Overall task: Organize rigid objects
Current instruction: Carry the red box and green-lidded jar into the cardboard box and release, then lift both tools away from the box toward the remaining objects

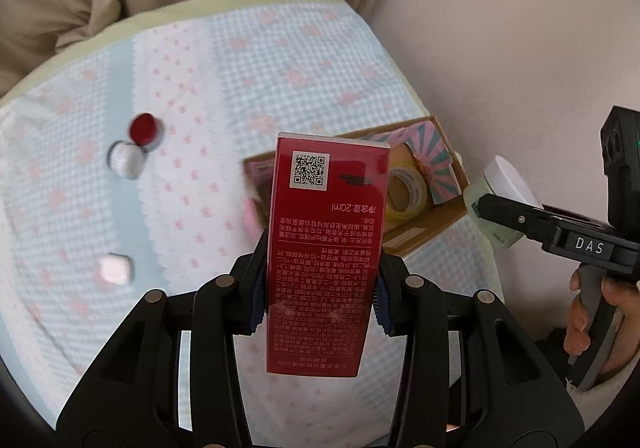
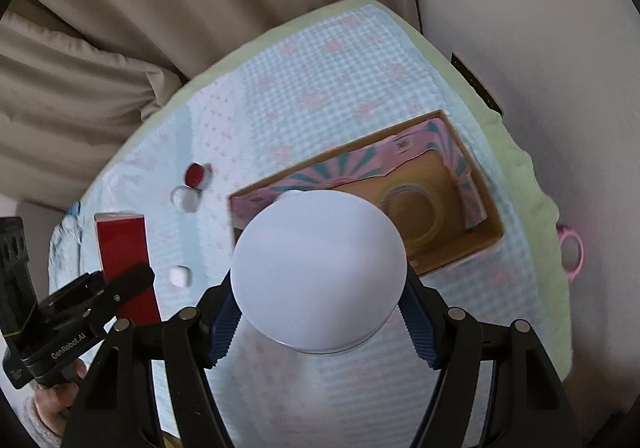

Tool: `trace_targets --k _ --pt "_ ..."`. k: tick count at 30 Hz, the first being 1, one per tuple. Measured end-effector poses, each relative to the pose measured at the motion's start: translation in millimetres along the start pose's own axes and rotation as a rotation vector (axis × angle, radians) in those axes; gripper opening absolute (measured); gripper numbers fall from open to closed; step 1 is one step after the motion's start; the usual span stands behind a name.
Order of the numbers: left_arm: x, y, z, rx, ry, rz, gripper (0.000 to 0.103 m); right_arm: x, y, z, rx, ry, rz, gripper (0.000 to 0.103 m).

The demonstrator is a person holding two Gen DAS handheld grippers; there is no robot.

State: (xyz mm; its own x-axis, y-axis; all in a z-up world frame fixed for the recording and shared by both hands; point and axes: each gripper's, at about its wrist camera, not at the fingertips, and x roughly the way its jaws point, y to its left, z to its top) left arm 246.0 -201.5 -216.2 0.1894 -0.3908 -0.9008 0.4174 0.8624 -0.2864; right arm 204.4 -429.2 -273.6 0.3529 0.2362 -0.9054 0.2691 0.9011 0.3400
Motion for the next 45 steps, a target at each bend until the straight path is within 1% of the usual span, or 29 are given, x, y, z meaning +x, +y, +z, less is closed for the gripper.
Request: trace_targets --k 3,7,10,13,14,16,19,24,25,26,27,28,29,30,31,32,36,41,45 --pt "31.9 -19.4 5.2 -0.007 0.031 0.009 0.039 18.5 -26.4 14.0 -0.035 0.033 -0.009 0.068" --pt "83.6 -42.1 8.4 0.009 0.091 0.026 0.039 42.3 -55.9 29.9 -0.088 0.052 -0.057 0.067" --pt "119.4 -51.6 9.3 0.024 0.134 0.037 0.039 63.8 -77.6 40.0 -0.105 0.075 -0.052 0.068" --pt "152.1 -60.1 9.5 0.056 0.174 0.065 0.039 81.6 -88.5 44.4 -0.129 0.086 -0.045 0.067" --pt "159.8 -62.0 9.2 0.088 0.174 0.074 0.039 89.2 -92.3 45.5 -0.133 0.088 -0.033 0.068" --pt "177.8 -63.9 7.8 0.105 0.202 0.094 0.039 99.7 -96.2 46.5 -0.134 0.091 -0.007 0.068" --pt "194.8 -62.8 5.6 0.117 0.230 0.117 0.039 114.3 -99.1 46.8 -0.142 0.096 0.019 0.068" --pt "204.3 -62.4 3.2 0.146 0.248 0.150 0.039 132.7 -100.5 46.1 -0.131 0.112 0.091 0.068" --pt "203.6 -62.0 3.0 0.146 0.241 0.158 0.048 134.8 -100.9 46.2 -0.124 0.115 0.107 0.068" --pt "201.0 -61.8 2.9 0.145 0.232 0.160 0.060 137.6 -100.8 47.1 -0.117 0.119 0.115 0.068" --pt "196.0 -61.7 2.9 0.142 0.218 0.167 0.102 140.1 -100.1 48.3 -0.104 0.124 0.103 0.069" --pt "191.5 -61.6 2.4 0.142 0.200 0.170 0.103 140.8 -99.3 48.7 -0.087 0.122 0.103 0.075" --pt "185.7 -61.1 1.3 0.149 0.183 0.167 0.103 139.2 -99.1 49.0 -0.064 0.109 0.131 0.087" --pt "182.3 -60.1 0.1 0.154 0.178 0.163 0.103 133.9 -98.9 49.0 -0.043 0.076 0.189 0.097" --pt "179.6 -58.9 -2.8 0.159 0.179 0.170 0.103 129.3 -98.4 48.8 -0.037 0.049 0.195 0.103" --pt "177.5 -57.3 -5.7 0.160 0.177 0.182 0.103 124.0 -97.1 48.1 -0.039 0.025 0.168 0.103" --pt "172.9 -48.1 -16.4 0.141 0.182 0.200 0.103 115.7 -95.8 42.6 -0.050 0.019 0.129 0.103" --pt "166.0 -37.9 -20.9 0.096 0.172 0.194 0.103 109.1 -97.0 40.6 -0.034 0.023 0.110 0.103" --pt "155.7 -43.9 -24.3 0.085 0.157 0.191 0.103 104.3 -96.9 43.3 -0.032 0.024 0.094 0.103"
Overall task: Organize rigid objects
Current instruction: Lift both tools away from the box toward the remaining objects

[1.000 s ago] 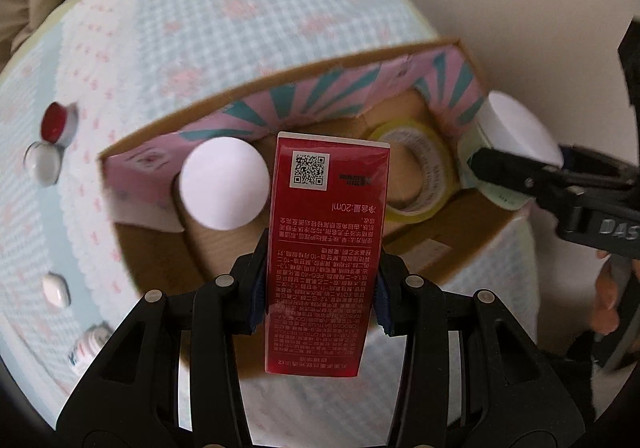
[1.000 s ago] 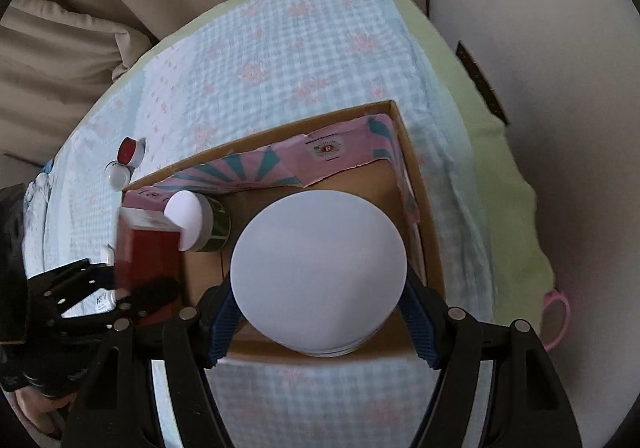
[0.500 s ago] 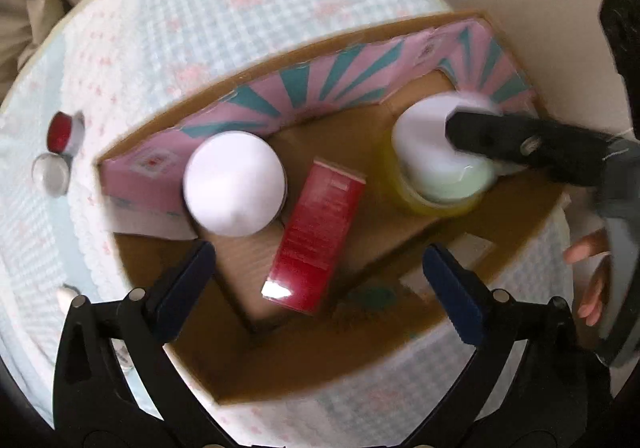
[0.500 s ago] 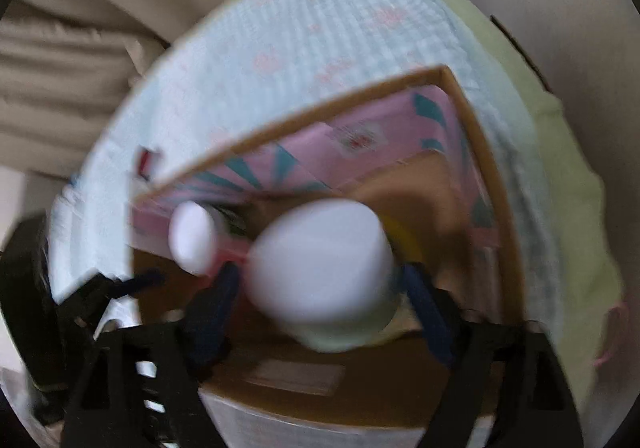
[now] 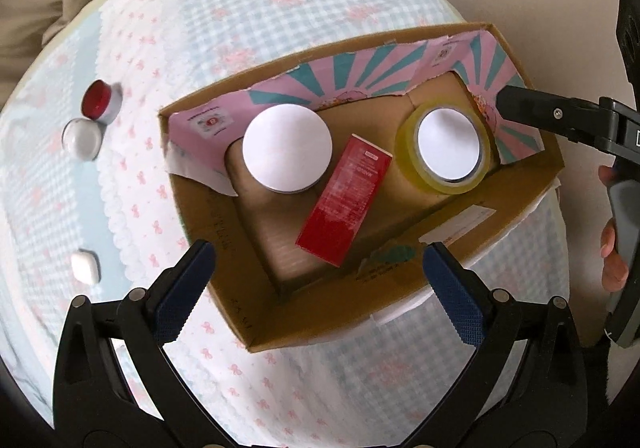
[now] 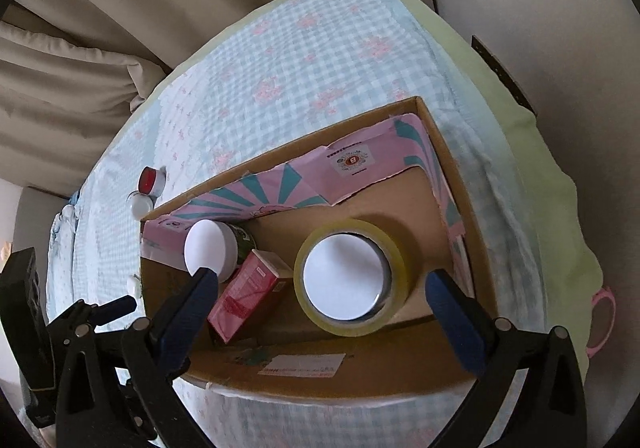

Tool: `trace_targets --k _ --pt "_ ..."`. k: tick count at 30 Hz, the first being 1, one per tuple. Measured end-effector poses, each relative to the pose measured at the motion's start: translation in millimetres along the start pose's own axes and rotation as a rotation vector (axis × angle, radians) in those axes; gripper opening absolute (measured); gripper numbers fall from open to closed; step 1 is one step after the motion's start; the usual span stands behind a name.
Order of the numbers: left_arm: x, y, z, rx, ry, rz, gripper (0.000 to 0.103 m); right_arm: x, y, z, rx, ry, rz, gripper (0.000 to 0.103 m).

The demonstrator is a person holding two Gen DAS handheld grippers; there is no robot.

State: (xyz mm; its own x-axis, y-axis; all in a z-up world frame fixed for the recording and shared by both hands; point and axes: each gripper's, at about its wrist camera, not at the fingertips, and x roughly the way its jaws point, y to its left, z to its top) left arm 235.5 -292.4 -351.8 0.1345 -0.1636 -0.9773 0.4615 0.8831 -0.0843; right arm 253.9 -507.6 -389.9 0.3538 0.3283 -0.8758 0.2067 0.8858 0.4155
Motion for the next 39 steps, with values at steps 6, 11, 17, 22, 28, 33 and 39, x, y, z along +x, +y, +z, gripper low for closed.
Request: trace_targets --k 6,11,17,22,28,33,39 --pt "-23.9 4.9 -9.0 0.002 -0.029 -0.003 0.103 -19.2 6.7 -1.4 0.006 -0.028 -0.024 0.103" --pt "-55.4 16.1 -18.1 -0.018 -0.067 -0.001 0.103 -37.9 22.7 -7.0 -0.008 -0.043 -0.035 0.103" --pt "-95.6 39.6 -38.9 -0.082 -0.110 0.003 0.103 -63.2 51.9 -16.1 -0.037 -0.071 -0.035 0.103" --pt "-126.9 57.8 -65.5 -0.102 -0.151 0.021 0.103 -87.3 85.6 -27.5 -0.091 -0.096 -0.032 0.103" --pt "-165.1 87.9 -106.5 -0.102 -0.197 0.049 0.103 -110.1 142.3 -47.7 -0.198 -0.115 -0.045 0.103" --pt "-195.0 118.8 -143.1 -0.087 -0.228 0.073 0.103 -128.3 195.1 -68.8 -0.273 -0.158 -0.053 0.103" --pt "-218.0 161.5 -183.8 -0.069 -0.259 0.083 0.103 -138.6 259.7 -92.7 -0.333 -0.204 -0.086 0.103"
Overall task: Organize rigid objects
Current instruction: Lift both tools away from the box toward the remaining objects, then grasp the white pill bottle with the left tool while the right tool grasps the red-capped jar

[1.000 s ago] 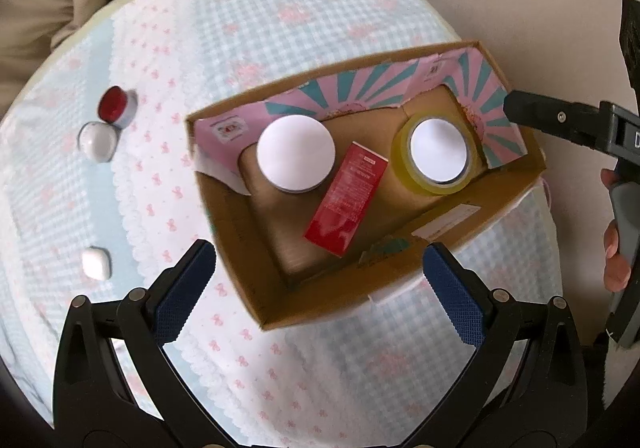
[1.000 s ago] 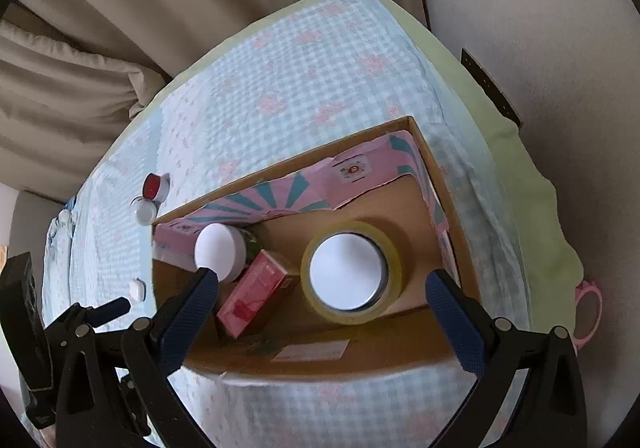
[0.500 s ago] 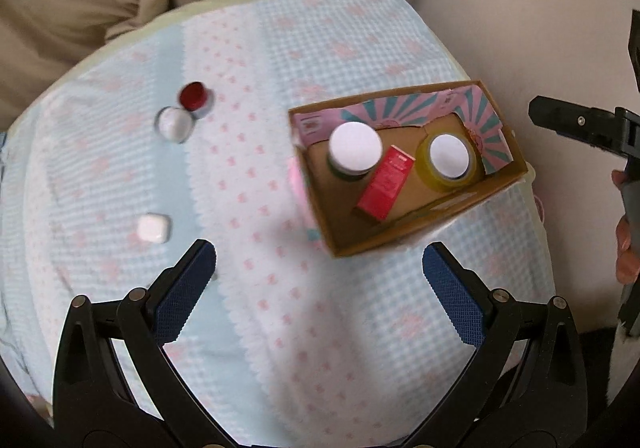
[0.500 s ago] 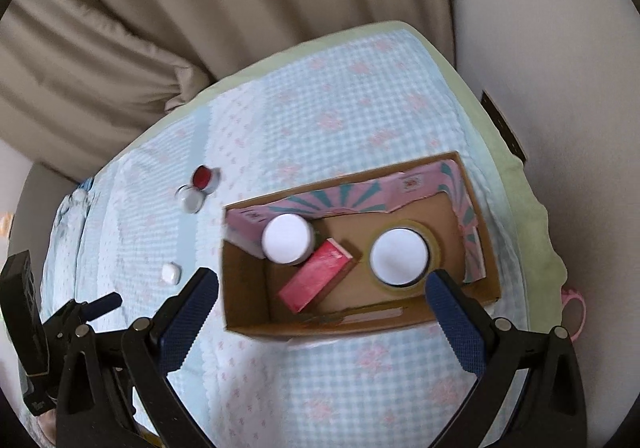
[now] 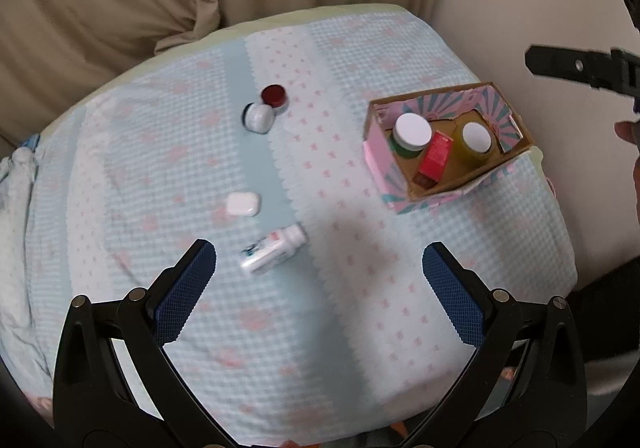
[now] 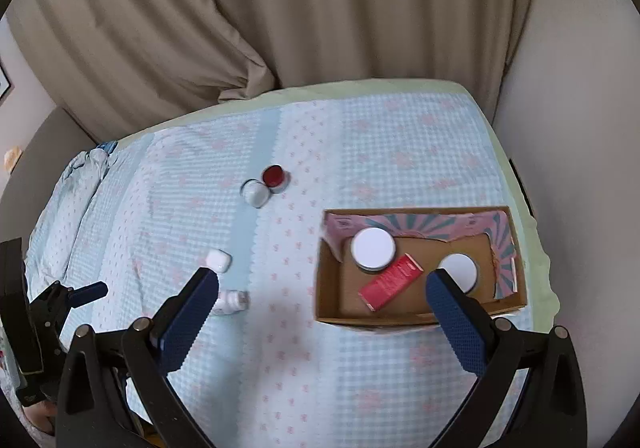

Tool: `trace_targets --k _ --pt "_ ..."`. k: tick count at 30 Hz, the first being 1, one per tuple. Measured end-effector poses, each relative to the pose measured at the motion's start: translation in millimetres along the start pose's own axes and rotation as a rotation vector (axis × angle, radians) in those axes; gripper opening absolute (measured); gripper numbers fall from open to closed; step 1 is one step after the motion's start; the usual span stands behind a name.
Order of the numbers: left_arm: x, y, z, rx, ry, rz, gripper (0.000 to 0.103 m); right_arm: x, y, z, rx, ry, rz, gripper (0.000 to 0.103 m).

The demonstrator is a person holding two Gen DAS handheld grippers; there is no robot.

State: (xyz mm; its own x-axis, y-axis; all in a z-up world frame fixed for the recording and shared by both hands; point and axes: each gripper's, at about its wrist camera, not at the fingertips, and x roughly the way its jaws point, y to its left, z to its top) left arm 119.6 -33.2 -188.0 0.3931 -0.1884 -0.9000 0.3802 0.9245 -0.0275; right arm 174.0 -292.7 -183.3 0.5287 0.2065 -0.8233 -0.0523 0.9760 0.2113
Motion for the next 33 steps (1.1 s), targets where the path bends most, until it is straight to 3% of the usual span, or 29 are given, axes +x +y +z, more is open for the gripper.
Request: trace_targets --k 8,15,25,33 --pt "-3.5 52.3 -28.8 0.094 0.004 -0.022 0.103 13.2 69.5 0.4 0.001 0.026 0.002 0.103" --pt "22.4 77.8 -34.3 0.217 0.040 -0.044 0.103 40.7 107.3 7.6 0.022 0.056 0.015 0.103" --pt "105.1 80.1 -23.7 0.380 0.159 -0.058 0.103 110.1 115.6 29.9 0.061 0.144 0.029 0.103" --pt "180.7 81.8 -21.2 0.455 0.256 -0.075 0.103 198.5 101.5 73.1 0.123 0.225 0.048 0.103"
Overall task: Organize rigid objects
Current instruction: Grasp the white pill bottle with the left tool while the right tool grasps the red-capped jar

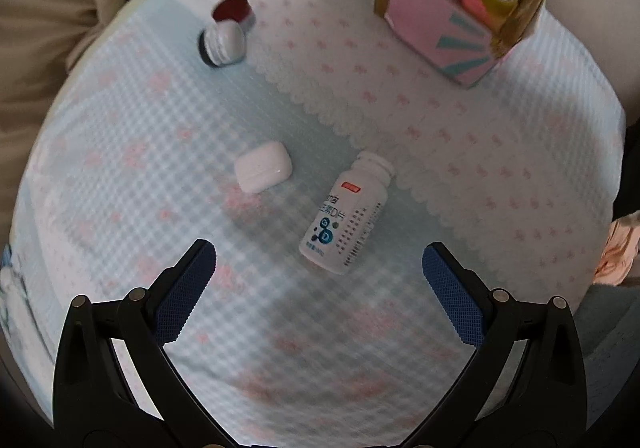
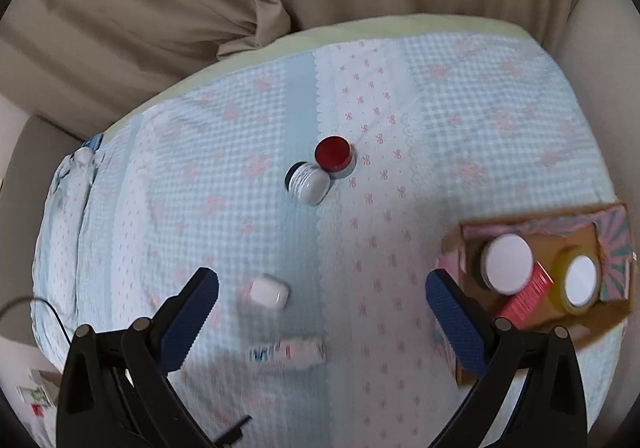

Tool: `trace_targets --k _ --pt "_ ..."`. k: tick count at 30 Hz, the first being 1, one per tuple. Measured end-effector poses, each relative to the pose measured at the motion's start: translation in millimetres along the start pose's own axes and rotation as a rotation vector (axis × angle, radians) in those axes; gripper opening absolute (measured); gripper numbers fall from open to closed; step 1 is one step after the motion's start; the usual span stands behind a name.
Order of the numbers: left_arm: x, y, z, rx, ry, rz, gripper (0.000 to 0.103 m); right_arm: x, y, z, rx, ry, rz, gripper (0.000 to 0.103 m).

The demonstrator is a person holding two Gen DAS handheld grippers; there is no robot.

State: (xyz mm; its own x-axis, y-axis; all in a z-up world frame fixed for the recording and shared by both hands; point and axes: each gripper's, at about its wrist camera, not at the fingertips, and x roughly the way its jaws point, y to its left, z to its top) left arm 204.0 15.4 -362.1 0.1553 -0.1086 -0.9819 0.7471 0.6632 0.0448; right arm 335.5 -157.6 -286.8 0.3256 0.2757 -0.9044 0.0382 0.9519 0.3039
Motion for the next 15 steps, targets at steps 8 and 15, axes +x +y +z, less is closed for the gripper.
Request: trace_targets --k 8,15 --pt "62.2 -4.9 10.5 0.099 0.091 -0.018 0.099 85.8 -11.9 50.5 0.024 0.103 -0.038 0.103" --pt "98.7 -25.9 12.8 0.195 0.143 -0.014 0.088 161.2 -20.2 87.0 0.102 0.196 -0.055 0.103"
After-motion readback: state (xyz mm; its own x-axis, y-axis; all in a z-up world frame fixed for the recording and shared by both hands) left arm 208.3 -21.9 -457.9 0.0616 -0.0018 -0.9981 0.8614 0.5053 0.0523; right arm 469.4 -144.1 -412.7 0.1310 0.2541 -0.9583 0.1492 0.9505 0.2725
